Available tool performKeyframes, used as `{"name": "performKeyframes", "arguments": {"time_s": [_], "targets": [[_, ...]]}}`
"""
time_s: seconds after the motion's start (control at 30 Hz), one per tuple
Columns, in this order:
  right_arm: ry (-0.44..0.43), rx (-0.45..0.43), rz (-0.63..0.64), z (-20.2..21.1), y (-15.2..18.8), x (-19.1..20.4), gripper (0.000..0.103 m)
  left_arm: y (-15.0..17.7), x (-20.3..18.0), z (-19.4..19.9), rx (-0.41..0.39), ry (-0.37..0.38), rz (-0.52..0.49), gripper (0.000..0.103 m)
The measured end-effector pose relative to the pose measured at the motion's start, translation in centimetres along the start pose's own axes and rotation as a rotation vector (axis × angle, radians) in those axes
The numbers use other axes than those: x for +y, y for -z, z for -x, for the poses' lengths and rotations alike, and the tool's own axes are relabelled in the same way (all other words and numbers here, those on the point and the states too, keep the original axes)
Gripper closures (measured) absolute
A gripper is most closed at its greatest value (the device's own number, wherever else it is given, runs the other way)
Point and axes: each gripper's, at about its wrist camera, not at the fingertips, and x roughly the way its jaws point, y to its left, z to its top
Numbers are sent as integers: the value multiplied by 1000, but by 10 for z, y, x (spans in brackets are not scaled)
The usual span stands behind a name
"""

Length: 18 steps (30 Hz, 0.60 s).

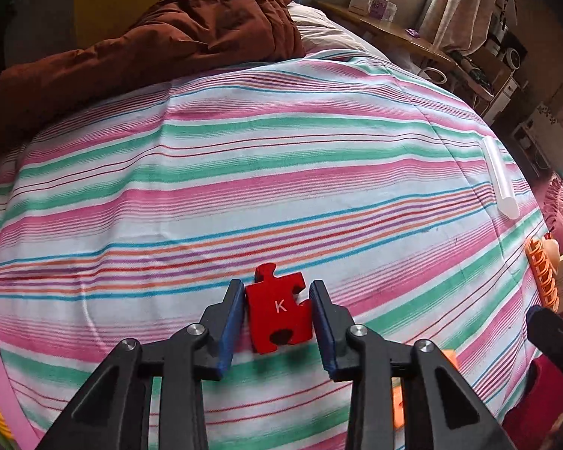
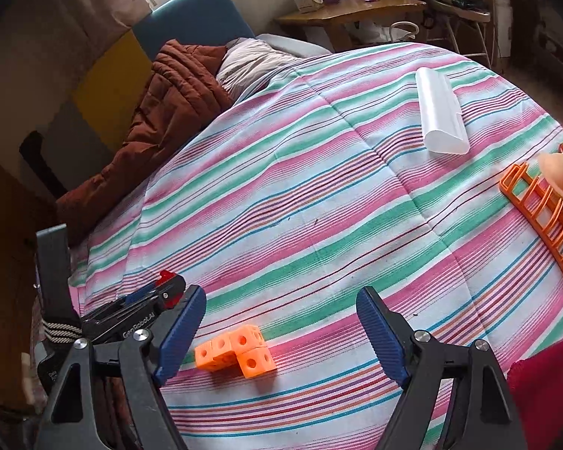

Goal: Organize rigid objects
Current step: 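Close the left tool on the red K puzzle piece while the right approaches the orange cubes, then lift the red K piece with the left tool while the right grasps the orange cubes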

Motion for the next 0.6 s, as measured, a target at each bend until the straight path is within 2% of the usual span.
{"name": "performKeyframes", "arguments": {"time_s": [0.27, 0.37, 0.6], "targets": [[-7, 102, 144, -27, 17, 27, 19, 57, 22, 36, -39, -38, -28, 67], [-3, 133, 204, -37, 26, 38, 16, 76, 25, 45, -52, -61, -35, 69], [54, 151, 335, -51, 43, 56, 15, 105, 21, 57, -105, -90, -69, 71]]}}
